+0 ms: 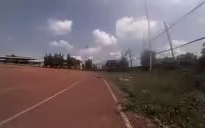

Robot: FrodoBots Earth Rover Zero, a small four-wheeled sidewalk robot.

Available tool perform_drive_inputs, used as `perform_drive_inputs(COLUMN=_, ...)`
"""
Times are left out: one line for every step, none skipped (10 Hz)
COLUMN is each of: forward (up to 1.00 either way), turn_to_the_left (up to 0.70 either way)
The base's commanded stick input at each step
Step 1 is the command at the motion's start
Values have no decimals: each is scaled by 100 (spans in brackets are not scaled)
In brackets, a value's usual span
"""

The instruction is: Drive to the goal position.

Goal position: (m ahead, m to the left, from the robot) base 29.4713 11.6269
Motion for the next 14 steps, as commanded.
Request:
perform_drive_inputs(forward=70, turn_to_the_left=0)
perform_drive_inputs(forward=70, turn_to_the_left=0)
perform_drive_inputs(forward=70, turn_to_the_left=10)
perform_drive_inputs(forward=70, turn_to_the_left=29)
perform_drive_inputs(forward=70, turn_to_the_left=35)
perform_drive_inputs(forward=70, turn_to_the_left=35)
perform_drive_inputs(forward=70, turn_to_the_left=35)
perform_drive_inputs(forward=70, turn_to_the_left=35)
perform_drive_inputs(forward=70, turn_to_the_left=35)
perform_drive_inputs(forward=70, turn_to_the_left=34)
perform_drive_inputs(forward=70, turn_to_the_left=22)
perform_drive_inputs(forward=70, turn_to_the_left=0)
perform_drive_inputs(forward=70, turn_to_the_left=0)
perform_drive_inputs(forward=70, turn_to_the_left=0)
